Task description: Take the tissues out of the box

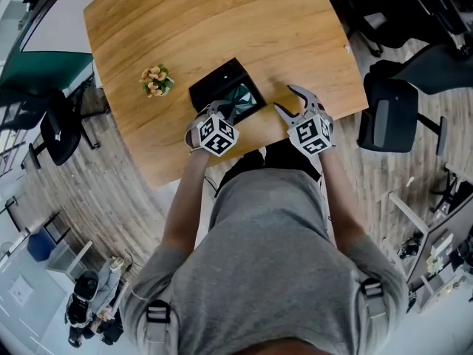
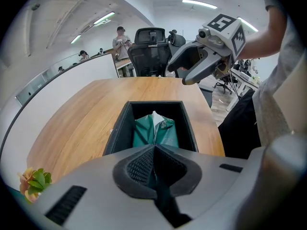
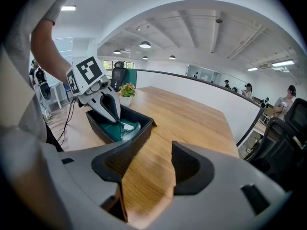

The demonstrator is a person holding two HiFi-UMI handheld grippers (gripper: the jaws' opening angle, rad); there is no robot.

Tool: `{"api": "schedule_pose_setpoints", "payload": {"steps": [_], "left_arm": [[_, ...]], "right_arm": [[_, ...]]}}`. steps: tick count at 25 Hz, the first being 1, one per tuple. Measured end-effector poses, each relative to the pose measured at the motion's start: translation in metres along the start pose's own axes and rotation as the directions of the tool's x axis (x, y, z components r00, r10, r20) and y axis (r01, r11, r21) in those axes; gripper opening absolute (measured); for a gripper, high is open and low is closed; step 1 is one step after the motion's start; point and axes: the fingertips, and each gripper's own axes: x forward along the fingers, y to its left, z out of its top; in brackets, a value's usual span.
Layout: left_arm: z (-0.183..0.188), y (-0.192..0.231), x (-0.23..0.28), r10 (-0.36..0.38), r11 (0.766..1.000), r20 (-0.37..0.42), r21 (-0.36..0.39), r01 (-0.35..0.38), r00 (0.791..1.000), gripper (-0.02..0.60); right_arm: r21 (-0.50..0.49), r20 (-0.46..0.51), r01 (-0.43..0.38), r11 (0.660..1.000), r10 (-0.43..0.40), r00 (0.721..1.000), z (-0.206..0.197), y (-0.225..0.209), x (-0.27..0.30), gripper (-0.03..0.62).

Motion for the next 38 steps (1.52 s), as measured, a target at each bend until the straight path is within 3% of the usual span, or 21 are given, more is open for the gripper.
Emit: {"api": "schedule_pose_setpoints", "payload": {"steps": [16, 38], "left_arm": [[0.008, -0.001, -0.005, -0.008, 0.999, -0.014, 0.046, 0.009, 1.0, 0.02], [0.038, 0.001, -0.049, 0.053, 0.994, 0.057, 0.087, -0.058, 0.997, 0.02]], "right_arm": [[-0.006, 0.003, 0.003, 1.0, -0.003, 1.0, -0.002, 0.006, -0.013, 0.258], [-0.026, 0.042, 0.041, 0.999, -0.04, 0.998, 0.007, 0.017, -0.038, 0.249]]}}
